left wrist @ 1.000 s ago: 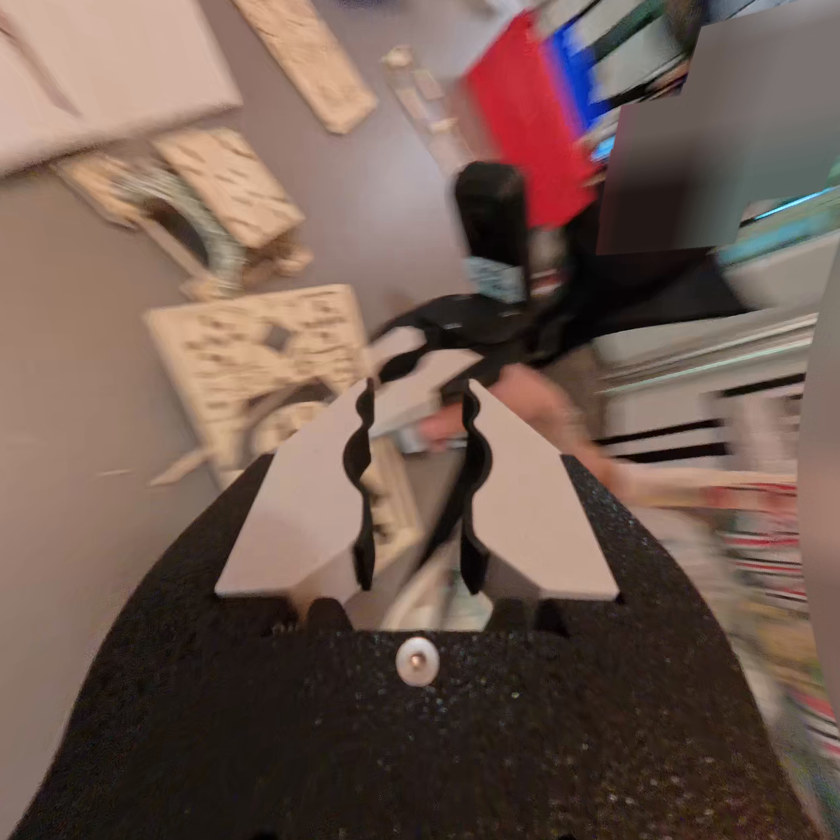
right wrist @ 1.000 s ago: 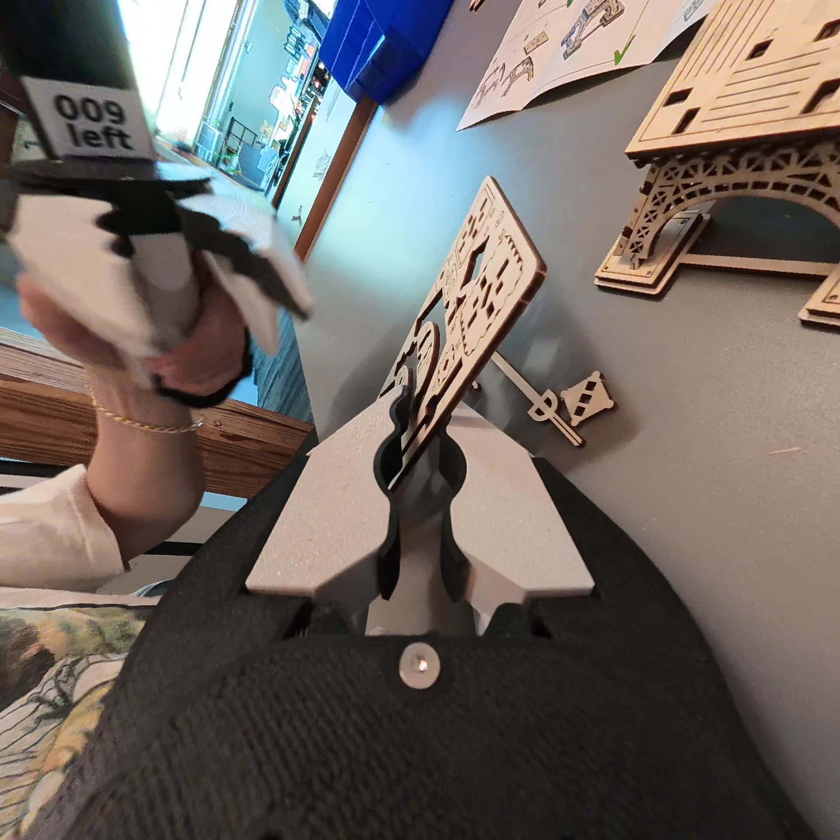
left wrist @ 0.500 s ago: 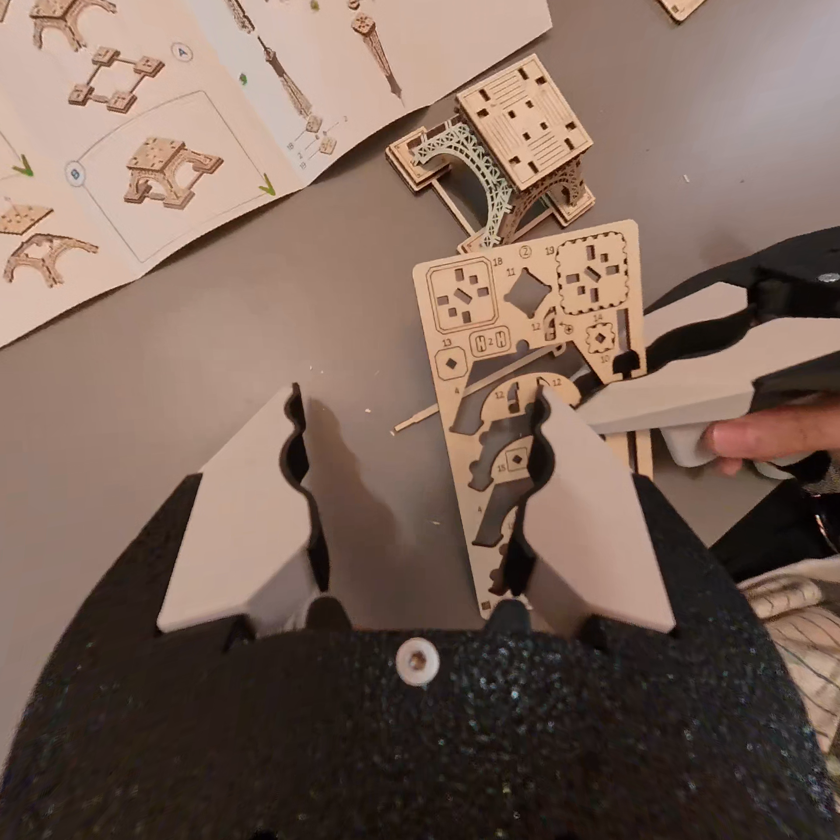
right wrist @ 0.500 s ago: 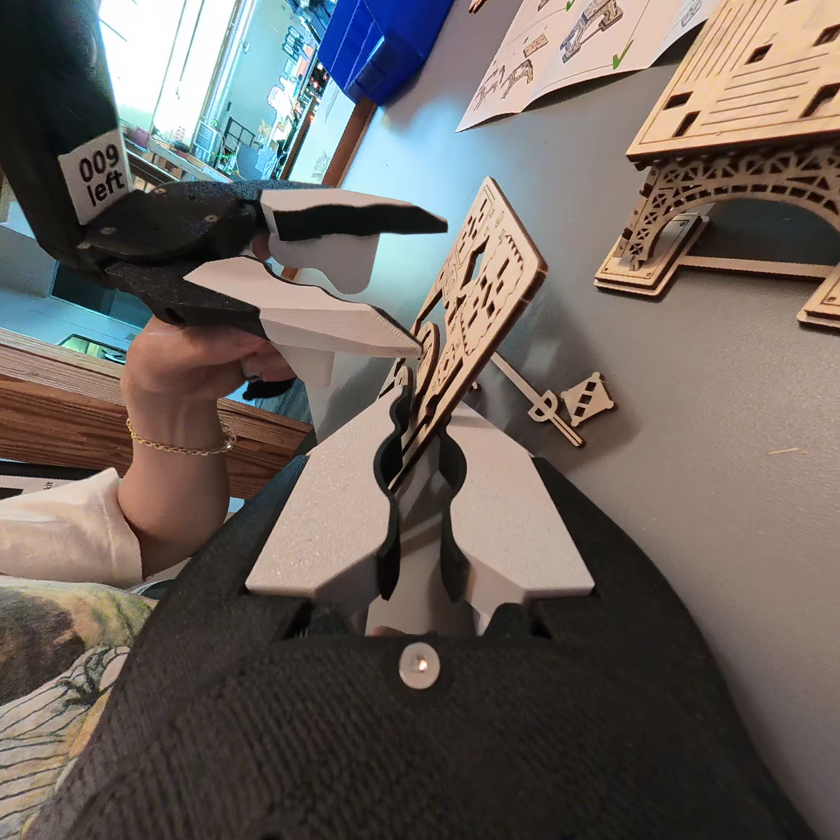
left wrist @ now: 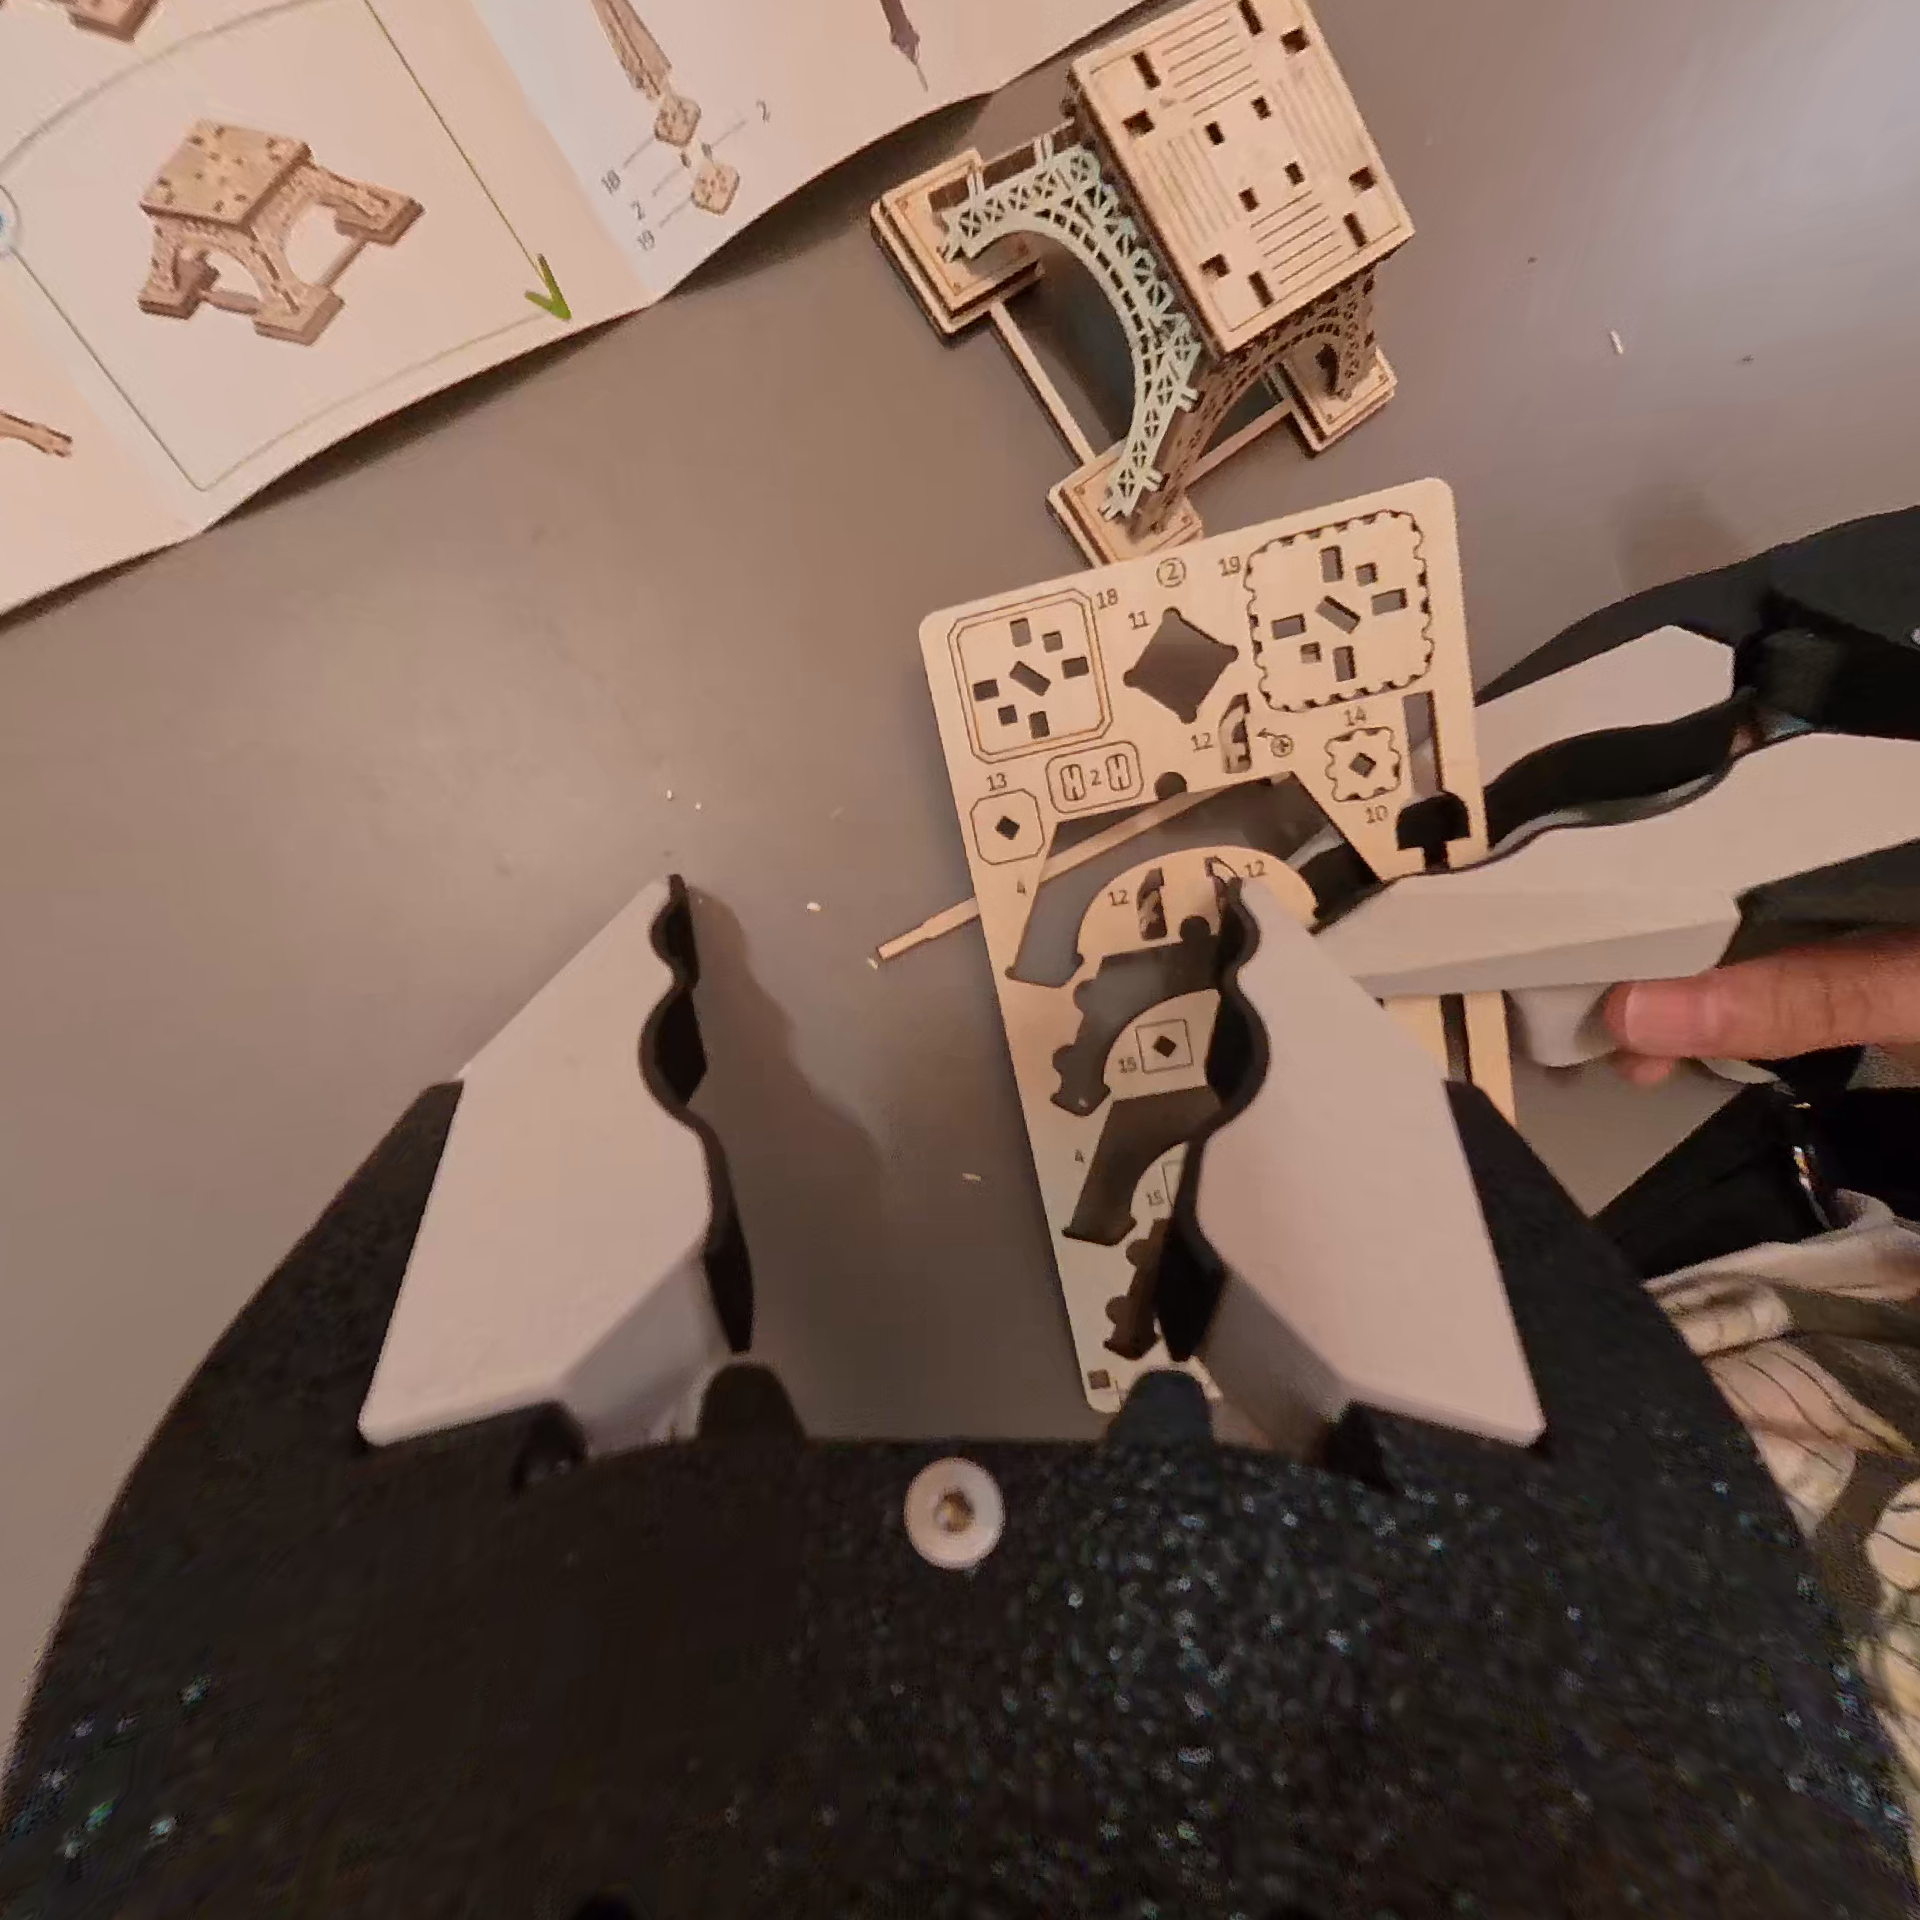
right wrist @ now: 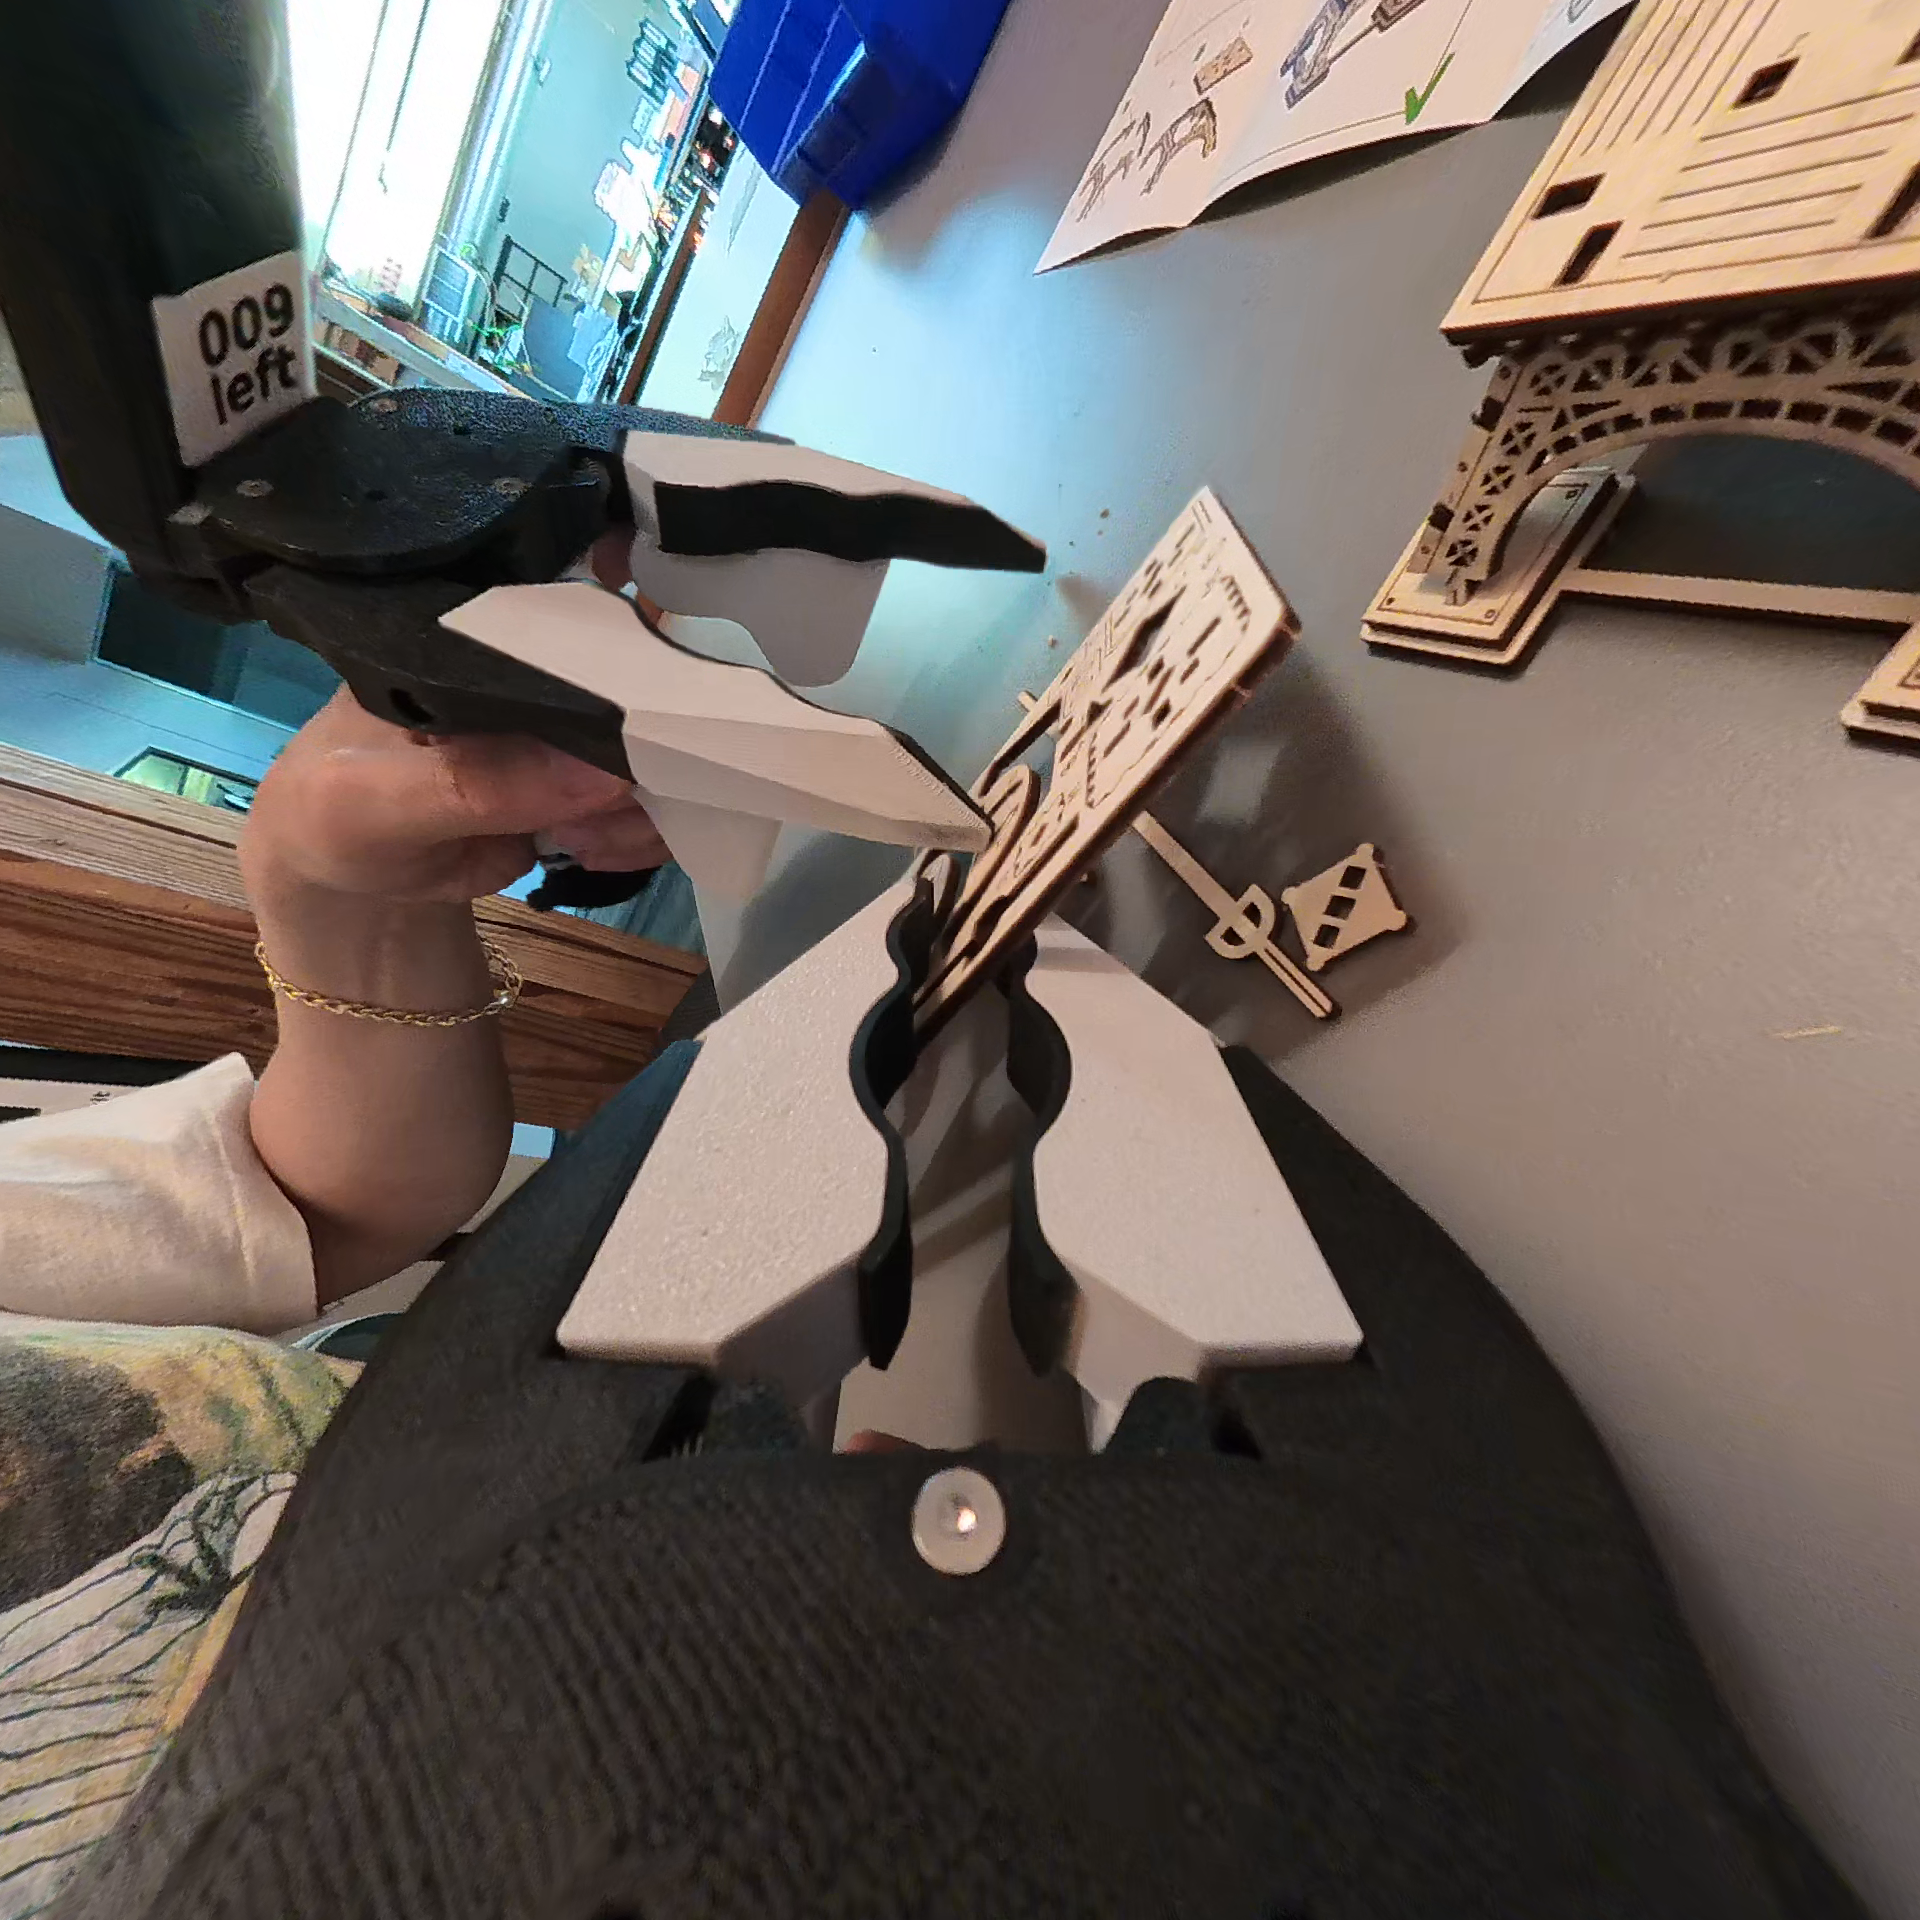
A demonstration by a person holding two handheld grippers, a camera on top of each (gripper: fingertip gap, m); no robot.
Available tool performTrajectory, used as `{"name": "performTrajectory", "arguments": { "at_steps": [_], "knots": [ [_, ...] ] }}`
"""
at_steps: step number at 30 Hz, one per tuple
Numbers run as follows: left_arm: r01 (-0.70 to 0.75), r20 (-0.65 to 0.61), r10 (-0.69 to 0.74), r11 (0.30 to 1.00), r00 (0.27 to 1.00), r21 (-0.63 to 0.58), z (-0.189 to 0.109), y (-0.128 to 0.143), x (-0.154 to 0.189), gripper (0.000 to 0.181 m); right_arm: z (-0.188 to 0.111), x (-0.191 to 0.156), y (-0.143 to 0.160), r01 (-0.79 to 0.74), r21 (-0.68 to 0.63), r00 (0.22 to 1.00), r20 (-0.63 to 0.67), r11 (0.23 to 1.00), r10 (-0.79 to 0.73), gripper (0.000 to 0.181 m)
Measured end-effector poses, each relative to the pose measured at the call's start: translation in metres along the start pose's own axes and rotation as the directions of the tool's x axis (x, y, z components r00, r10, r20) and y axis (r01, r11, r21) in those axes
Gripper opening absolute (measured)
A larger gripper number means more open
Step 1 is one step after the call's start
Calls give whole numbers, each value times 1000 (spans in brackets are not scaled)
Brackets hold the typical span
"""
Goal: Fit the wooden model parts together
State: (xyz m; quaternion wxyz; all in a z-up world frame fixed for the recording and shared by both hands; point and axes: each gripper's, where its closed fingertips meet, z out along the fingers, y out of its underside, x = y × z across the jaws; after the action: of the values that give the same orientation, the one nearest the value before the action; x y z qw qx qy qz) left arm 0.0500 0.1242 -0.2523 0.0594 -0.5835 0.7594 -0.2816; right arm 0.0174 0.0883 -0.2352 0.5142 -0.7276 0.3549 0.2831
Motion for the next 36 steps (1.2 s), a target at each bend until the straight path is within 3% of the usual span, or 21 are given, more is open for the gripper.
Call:
{"name": "performTrajectory", "arguments": {
  "at_steps": [9,12,13,15,18,20,23,26,28,30,36],
  "knots": [
    [-48,1,49,989,999,-139,2,6,2,92,2,1,5,7,-37,1000,-11,999,-7,9],
    [-101,-109,84,982,991,-158,2,6,22,52,2,1,6,4,-41,1000,-14,999,-4,9],
    [-120,-116,101,979,988,-163,2,6,24,49,3,1,6,4,-42,1000,-15,999,-4,8],
    [-138,-93,122,974,988,-180,3,5,18,60,3,2,6,2,-43,1000,-17,999,-3,8],
    [-177,-137,155,970,978,-167,4,4,20,58,3,2,6,0,-43,1000,-17,999,-1,8],
    [-250,-163,231,962,959,-108,4,2,22,54,3,2,6,-1,-42,1000,-14,999,0,8],
    [-377,-127,378,926,917,30,2,-7,17,72,2,0,5,-1,-38,1000,1,999,1,8],
    [-398,-142,406,914,903,79,1,-5,18,67,2,-1,5,-1,-38,1000,5,999,1,8],
    [-384,-163,391,920,906,72,2,-3,19,63,2,0,5,-2,-39,1000,2,999,2,8],
    [-368,-158,370,929,916,42,3,-3,16,70,2,0,5,-2,-39,1000,1,999,2,8],
    [-367,-244,326,919,913,-144,7,2,20,61,3,1,6,-3,-45,1000,-11,999,2,8]
  ]
}}
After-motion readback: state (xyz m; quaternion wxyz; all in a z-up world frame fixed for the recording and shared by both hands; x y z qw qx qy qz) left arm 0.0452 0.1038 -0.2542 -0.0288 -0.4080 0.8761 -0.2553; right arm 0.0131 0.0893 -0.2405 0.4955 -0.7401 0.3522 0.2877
